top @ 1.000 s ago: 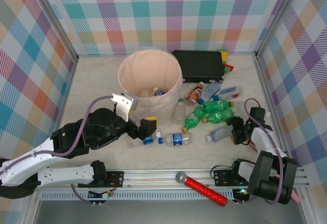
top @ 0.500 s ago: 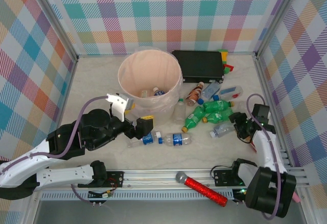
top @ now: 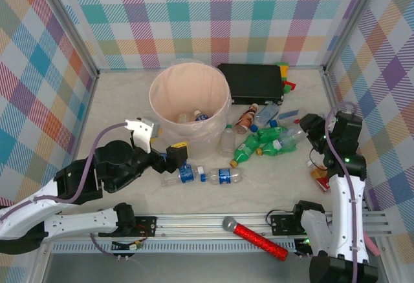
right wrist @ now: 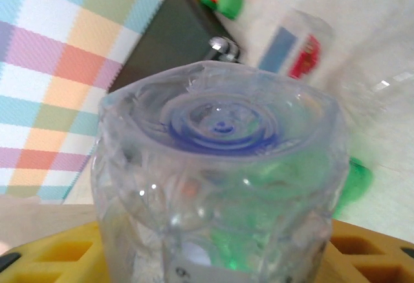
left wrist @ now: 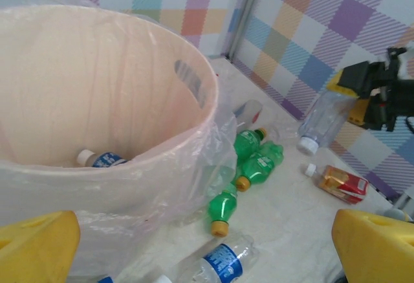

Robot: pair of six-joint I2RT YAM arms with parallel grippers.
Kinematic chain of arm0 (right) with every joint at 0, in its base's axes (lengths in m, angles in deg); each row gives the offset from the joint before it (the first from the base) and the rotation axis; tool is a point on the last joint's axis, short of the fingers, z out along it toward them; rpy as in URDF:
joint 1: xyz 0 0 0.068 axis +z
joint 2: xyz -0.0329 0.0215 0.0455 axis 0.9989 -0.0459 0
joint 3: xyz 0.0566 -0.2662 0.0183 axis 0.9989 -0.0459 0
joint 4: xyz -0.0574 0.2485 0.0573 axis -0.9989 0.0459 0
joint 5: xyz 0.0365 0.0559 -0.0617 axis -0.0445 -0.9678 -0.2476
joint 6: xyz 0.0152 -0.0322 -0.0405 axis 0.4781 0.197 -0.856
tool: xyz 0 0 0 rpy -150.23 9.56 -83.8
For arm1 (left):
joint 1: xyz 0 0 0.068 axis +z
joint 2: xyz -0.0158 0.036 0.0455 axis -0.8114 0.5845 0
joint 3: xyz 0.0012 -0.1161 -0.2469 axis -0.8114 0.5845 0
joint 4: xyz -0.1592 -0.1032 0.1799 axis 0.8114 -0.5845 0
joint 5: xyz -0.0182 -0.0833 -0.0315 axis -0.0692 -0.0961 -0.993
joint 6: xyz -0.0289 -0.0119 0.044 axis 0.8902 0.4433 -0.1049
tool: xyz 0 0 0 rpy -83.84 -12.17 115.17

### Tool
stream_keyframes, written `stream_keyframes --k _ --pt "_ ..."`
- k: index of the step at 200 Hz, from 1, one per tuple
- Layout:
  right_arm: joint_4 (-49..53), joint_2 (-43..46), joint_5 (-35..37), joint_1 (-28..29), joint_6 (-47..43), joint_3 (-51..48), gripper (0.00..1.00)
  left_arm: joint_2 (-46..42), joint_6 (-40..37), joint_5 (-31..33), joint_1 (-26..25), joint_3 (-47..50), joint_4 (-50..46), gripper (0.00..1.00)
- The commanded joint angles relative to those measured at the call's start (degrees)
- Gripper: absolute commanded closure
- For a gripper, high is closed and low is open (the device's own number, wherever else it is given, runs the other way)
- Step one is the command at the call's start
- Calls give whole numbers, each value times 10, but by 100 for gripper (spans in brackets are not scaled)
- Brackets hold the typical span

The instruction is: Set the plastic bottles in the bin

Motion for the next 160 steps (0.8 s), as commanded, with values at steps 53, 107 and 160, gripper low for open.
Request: stream_keyframes --k 53,107,160 --pt "-31 -139 142 252 -22 235 42 -42 7 76 -5 18 -8 0" --pt "-65 -308 242 443 -119 442 42 -53 26 75 -5 15 -49 0" --pt "-82 -447 303 538 -238 561 41 -66 41 83 -5 11 -77 0"
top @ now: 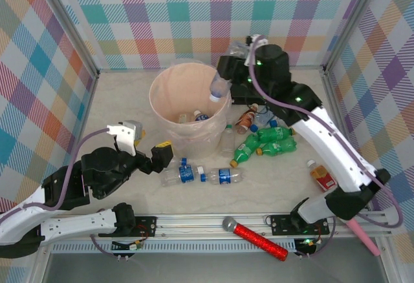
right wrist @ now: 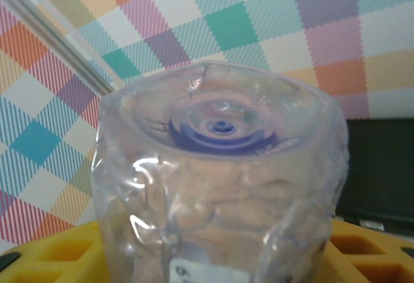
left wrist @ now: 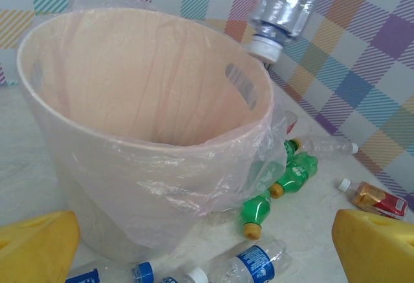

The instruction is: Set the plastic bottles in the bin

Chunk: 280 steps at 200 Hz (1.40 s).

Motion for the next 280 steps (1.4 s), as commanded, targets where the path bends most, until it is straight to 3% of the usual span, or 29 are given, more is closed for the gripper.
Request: stream_keyframes --k 1,50,65,85,101,163,221,280 --pt "-16 -43 44 26 -76 37 41 -12 13 18 -5 -7 -23 0" --pt "-46 -90 50 79 -160 34 38 -20 58 61 -4 6 -54 0" --pt "-49 -92 51 89 -179 29 33 -29 73 59 -5 22 -49 1" --pt "-52 -83 51 93 -183 18 19 -42 97 64 -5 46 -47 0" --pt "-59 -69 51 93 -184 1 18 -51 116 69 -4 61 -48 0" --pt "-68 38 53 93 -169 -109 6 -17 115 59 -5 76 -67 0" --pt "-26 185 81 93 -138 -276 3 67 56 -6 -5 70 -68 0" --pt "34 321 123 93 -75 -415 1 53 28 -59 -5 94 -125 5"
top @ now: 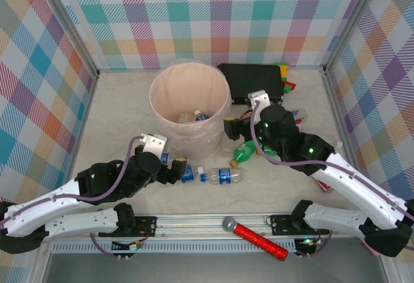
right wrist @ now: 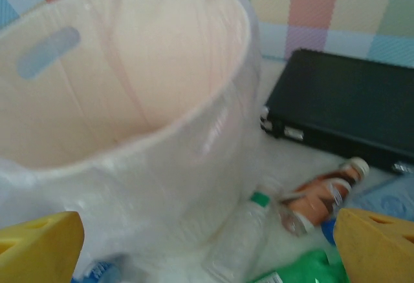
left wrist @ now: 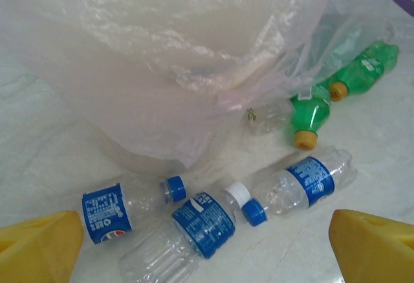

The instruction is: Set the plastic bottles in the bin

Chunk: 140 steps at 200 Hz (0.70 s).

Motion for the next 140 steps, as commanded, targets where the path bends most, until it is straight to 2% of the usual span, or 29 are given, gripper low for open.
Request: stream_keyframes --k 1,23,52,140 --pt "31 42 36 -1 37 -25 1 -11 -20 -28 -5 13 -50 5" --pt "35 78 55 -2 42 -49 1 4 -6 -31 -4 27 -86 8" --pt "35 101 60 -2 43 -58 1 62 -10 -38 -6 28 -82 12" --pt "51 151 65 -3 36 -71 1 220 -8 4 -47 33 -52 12"
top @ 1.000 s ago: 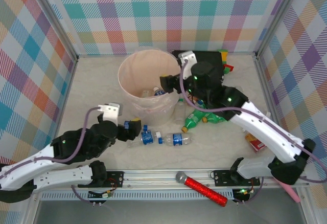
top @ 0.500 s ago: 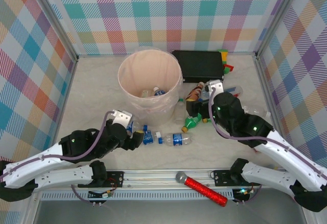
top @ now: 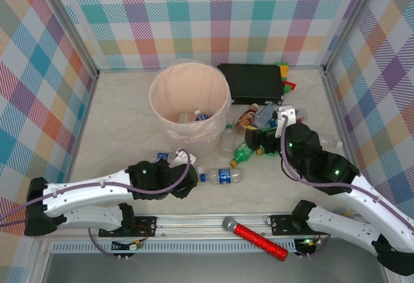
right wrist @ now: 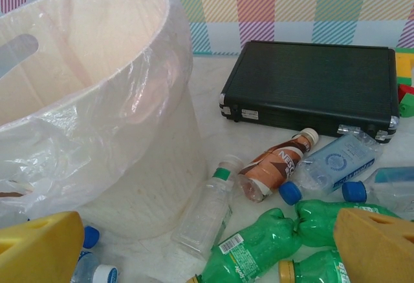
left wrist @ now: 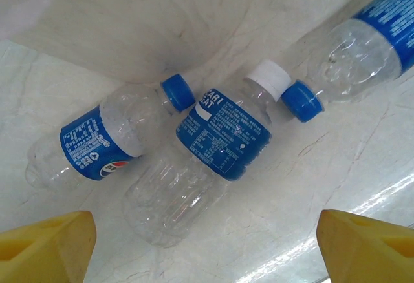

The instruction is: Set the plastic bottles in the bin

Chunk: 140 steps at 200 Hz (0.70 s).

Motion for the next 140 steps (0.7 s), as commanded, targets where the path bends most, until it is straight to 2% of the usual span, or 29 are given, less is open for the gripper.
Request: stream_keyframes --k 1,33,87,140 --pt "4 18 12 -3 0 -7 1 19 2 23 -7 6 9 13" --pt "5 39 12 -2 -2 -17 1 61 36 64 -21 9 -1 12" --pt "8 61 7 -3 0 -31 1 100 88 94 -21 35 19 9" --pt "9 62 6 -2 3 -35 1 142 95 102 -18 47 58 9"
